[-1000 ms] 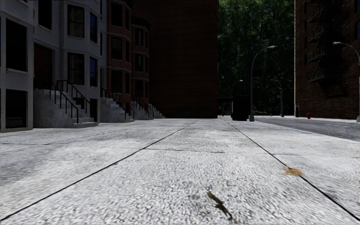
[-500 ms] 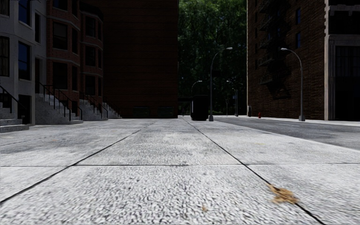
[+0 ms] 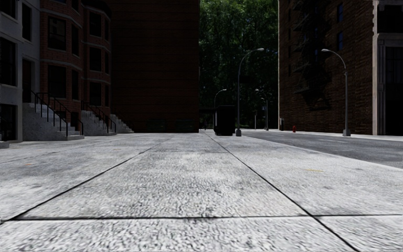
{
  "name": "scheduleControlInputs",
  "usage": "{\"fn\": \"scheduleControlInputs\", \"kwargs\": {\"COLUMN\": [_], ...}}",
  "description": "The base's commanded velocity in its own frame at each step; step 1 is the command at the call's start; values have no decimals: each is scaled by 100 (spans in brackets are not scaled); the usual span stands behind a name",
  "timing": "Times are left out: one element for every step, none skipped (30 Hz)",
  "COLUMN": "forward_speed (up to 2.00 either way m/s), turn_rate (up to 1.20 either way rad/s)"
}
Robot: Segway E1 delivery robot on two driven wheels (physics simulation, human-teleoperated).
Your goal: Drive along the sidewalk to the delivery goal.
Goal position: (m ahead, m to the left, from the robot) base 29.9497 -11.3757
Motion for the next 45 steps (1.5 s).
{"fn": "scheduleControlInputs", "kwargs": {"forward_speed": [195,195,195,195,195,195,195,195,195,195,195,195,195,195,195,195,195,195,195,195,195,195,195,195,195,195,195,195,195,195,195,195,195,195,195,195,195,195,195,195,195,195,195,195,195], "turn_rate": [0,0,0,0,0,0,0,0,0,0,0,0,0,0,0,0,-9,-9,-16,-19,-19,-19,-19,-22,-24,-24,-24,-24,-24,-24,-22,-21,-21,-11,0,0,0,0,0,0,0,0,0,0,0]}}
